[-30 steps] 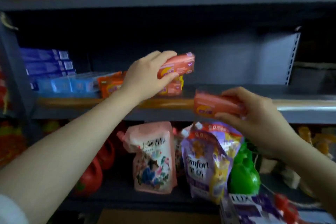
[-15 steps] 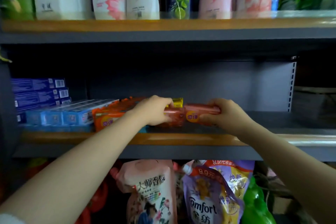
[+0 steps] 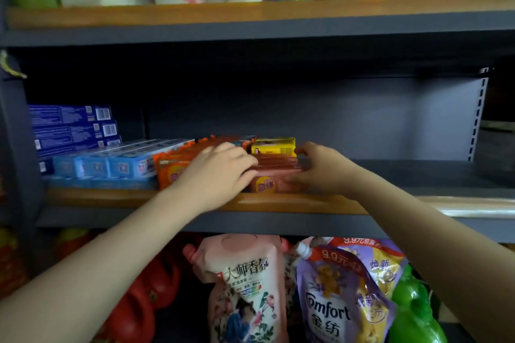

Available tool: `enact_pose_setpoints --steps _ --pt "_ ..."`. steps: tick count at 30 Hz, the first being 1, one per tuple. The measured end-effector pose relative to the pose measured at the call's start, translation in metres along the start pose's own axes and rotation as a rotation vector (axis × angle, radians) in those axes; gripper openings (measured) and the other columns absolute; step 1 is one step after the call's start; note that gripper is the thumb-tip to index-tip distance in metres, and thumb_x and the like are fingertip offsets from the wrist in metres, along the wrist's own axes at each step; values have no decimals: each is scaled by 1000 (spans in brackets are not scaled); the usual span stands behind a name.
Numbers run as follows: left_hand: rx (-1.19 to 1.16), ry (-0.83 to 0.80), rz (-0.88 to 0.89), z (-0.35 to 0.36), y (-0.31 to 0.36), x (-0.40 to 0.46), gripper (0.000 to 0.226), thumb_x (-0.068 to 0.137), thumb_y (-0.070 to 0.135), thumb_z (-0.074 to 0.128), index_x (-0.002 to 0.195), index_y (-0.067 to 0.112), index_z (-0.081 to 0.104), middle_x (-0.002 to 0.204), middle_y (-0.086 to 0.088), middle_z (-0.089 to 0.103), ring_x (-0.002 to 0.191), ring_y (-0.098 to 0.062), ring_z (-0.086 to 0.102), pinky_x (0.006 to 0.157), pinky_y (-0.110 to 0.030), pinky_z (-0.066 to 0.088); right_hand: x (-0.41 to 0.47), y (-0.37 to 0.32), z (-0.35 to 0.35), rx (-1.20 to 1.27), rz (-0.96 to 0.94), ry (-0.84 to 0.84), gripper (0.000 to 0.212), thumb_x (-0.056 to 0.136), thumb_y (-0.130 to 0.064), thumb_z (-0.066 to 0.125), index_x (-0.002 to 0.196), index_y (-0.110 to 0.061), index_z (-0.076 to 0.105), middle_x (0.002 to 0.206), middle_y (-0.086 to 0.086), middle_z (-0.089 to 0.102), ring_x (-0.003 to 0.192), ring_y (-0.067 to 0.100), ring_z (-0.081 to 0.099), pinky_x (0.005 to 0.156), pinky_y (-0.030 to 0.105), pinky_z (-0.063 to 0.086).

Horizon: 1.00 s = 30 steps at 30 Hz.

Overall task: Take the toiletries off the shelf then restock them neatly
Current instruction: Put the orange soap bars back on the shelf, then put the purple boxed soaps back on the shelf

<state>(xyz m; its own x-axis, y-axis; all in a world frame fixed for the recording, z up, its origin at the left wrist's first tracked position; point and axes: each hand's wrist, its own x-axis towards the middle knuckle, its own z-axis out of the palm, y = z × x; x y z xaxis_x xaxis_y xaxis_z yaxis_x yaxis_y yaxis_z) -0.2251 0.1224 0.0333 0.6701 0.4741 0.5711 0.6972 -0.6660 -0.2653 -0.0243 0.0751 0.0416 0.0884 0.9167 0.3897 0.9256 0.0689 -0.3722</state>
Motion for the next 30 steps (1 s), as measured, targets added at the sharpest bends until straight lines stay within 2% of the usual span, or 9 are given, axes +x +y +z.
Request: enact_pose_setpoints --steps 4,8,13,16,19,22,24,26,30 --pt "-12 168 -49 13 -6 -16 57 87 50 29 112 13 65 113 -6 63 107 -27 58 85 -40 50 6 -5 1 284 76 -168 42 80 -35 70 114 -14 57 105 8 67 89 28 67 76 42 58" --pt "-26 193 -73 22 -4 -21 51 88 43 33 103 9 69 113 -11 65 105 -31 61 80 -44 53 10 -8 6 210 51 -152 27 80 -41 69 97 -20 64 90 1 67 76 15 63 62 27 54" --pt "-1 216 -48 26 -1 -24 46 90 37 34 108 11 67 115 -13 63 105 -34 61 77 -45 53 14 -10 14 145 80 -71 46 73 -50 71 98 -12 63 91 5 66 80 20 65 67 33 56" --pt "-32 215 -51 25 4 -26 46 90 36 34 107 9 66 121 -17 59 111 -37 56 80 -50 51 7 -9 11 151 68 -63 56 71 -53 71 106 -11 62 101 6 66 93 25 63 81 38 54" --pt "-76 254 -32 21 22 -35 46 89 38 38 110 7 63 137 -18 46 122 -37 46 91 -49 45 -17 0 1 16 -76 225 47 80 -43 67 112 -10 61 108 7 65 96 19 60 84 30 46" --pt "-133 349 128 28 55 -50 35 89 30 45 101 5 65 135 -20 48 117 -35 47 93 -44 42 -67 17 -10 22 -341 479 26 82 -28 65 96 -7 64 84 4 64 72 2 48 67 14 35" --pt "-186 361 257 42 82 -66 29 88 26 48 95 5 67 128 -19 53 109 -32 49 85 -40 41 -106 34 -13 14 -374 403 19 80 -24 60 87 -7 64 71 -1 59 69 5 47 60 13 33" --pt "-268 298 324 58 109 -82 26 87 25 49 90 7 68 122 -18 58 101 -28 53 79 -37 43 -143 57 -11 -18 -381 156 15 81 -24 60 85 -10 66 69 -3 62 69 7 53 59 8 37" --pt "-448 33 331 98 160 -114 26 88 28 48 86 10 67 118 -11 59 84 -20 62 60 -28 50 -206 110 13 -164 -277 -407 25 85 -34 64 102 -15 66 95 0 68 81 -3 54 69 3 37"
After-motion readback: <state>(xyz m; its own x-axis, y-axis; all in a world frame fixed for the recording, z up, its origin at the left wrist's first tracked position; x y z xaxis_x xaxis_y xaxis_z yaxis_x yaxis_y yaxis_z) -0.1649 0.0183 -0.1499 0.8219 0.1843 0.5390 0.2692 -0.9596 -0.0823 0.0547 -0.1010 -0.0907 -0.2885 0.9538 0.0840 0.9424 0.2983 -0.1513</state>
